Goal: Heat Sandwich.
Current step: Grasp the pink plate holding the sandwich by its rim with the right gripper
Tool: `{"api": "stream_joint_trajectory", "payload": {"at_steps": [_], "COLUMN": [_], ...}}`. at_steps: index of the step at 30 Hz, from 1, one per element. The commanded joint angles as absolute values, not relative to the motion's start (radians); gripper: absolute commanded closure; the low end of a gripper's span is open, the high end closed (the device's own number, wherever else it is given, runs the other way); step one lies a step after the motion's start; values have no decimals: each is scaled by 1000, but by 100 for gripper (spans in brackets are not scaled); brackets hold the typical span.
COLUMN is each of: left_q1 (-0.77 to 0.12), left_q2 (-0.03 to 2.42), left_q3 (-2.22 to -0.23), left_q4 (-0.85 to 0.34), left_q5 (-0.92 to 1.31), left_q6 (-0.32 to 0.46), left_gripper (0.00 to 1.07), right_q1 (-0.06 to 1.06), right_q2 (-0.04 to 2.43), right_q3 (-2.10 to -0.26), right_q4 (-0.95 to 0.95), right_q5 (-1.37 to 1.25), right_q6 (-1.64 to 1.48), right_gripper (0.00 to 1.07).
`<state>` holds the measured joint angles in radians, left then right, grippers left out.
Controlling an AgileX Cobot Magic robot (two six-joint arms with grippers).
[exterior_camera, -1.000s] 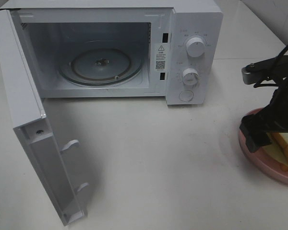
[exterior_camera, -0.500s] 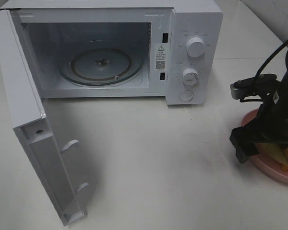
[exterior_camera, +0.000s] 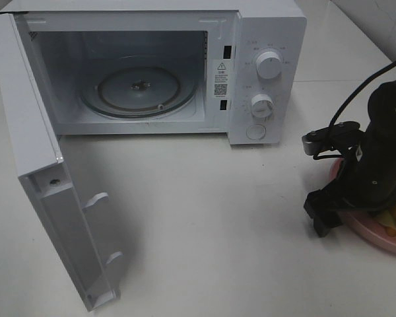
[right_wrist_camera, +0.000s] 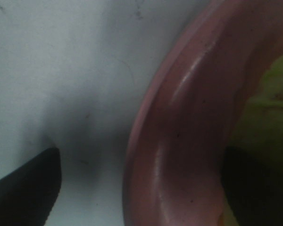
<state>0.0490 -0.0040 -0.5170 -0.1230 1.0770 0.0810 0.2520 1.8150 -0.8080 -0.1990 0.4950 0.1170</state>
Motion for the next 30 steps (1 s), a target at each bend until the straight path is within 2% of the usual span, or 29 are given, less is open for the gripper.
{"api": "stream_joint_trajectory", "payload": {"at_steps": [1,10,15,17,18,19,21,22,23,27,30], "left_q1": [54,54,54,54,54,54,54,54,54,54,54], "left_q2": [-23,-23,-23,-23,-23,-23,-23,-23,-23,-23,-23], "left_q3": [-516,-516,-516,-516,-516,-516,-516,-516,-516,-516,-516], "left_q4": [-129,-129,-129,-129,-129,-129,-129,-129,-129,-129,-129], "left_q5": [1067,1067,1067,1067,1067,1067,1067,1067,1067,1067,1067], "left_q6": [76,76,76,76,76,76,76,76,76,76,76], "left_gripper": [9,9,9,9,9,9,9,9,9,9,9], "right_q1": [246,246,246,246,246,246,246,246,246,246,246], "right_q2": [1834,1852,1852,1852,1852,1852,1852,1852,1852,1852,1852], "right_q3": [-809,-809,-809,-809,-809,-809,-809,-809,-809,-809,-809], "right_q4": [-227,-229,-229,-229,-229,-229,-232,-232,-232,-232,-232], "right_q5": [475,466,477,478,478,478,478,478,478,479,479], "right_q6": [131,130,128,128,128,128,128,128,128,132,132], "right_gripper": [20,23,31,38,47,47,57,69,69,107,107]}}
